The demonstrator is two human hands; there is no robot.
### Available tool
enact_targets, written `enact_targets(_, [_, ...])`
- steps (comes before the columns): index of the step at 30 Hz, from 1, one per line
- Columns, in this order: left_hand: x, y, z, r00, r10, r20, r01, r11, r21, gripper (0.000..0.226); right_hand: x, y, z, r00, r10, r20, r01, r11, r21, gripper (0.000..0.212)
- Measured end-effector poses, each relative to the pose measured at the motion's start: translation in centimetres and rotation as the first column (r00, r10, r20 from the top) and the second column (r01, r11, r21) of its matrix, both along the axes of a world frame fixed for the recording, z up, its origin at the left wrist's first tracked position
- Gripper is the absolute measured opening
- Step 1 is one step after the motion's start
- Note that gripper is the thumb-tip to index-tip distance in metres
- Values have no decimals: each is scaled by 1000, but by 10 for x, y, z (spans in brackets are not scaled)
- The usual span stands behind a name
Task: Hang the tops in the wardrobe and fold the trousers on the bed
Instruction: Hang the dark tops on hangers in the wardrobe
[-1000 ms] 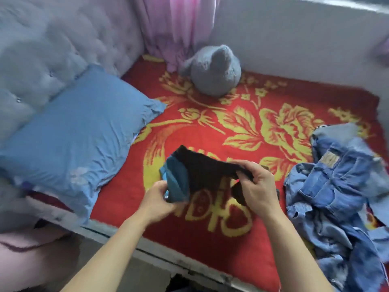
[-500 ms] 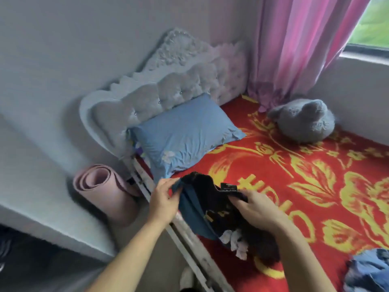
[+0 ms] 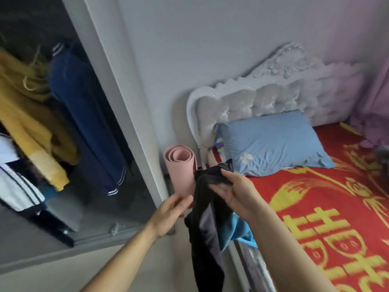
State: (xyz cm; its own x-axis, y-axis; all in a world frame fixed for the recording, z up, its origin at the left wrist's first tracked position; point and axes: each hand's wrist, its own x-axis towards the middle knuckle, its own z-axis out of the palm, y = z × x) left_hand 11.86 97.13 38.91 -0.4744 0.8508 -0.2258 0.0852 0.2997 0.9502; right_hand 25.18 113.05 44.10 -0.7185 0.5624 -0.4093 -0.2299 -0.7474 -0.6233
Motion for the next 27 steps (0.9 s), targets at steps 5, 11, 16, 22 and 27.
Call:
enact_targets(5, [-61, -71, 3, 916, 173, -363, -154, 985, 80, 16, -88, -90, 21, 991, -87, -104, 100, 987, 126, 21])
enact_targets(11, [-158, -166, 47, 803, 557, -210, -496, 821, 283, 28, -176, -181, 10, 878, -426, 218, -31, 405, 914, 16])
enact_targets(16, [-229, -207, 96, 800, 520, 300, -601, 691, 402, 38, -234, -233, 6, 785, -615, -71, -73, -207, 976, 27])
enact_targets(22, [-297, -250, 116, 816, 478, 324, -577, 702, 417, 49, -305, -261, 21, 939, -332, 89, -38, 157, 987, 25])
enact_targets(27, [-346, -272, 107, 706, 683, -184, -651, 729, 209, 73, -381, -262, 2, 971, -56, 234, -225, 131, 966, 31])
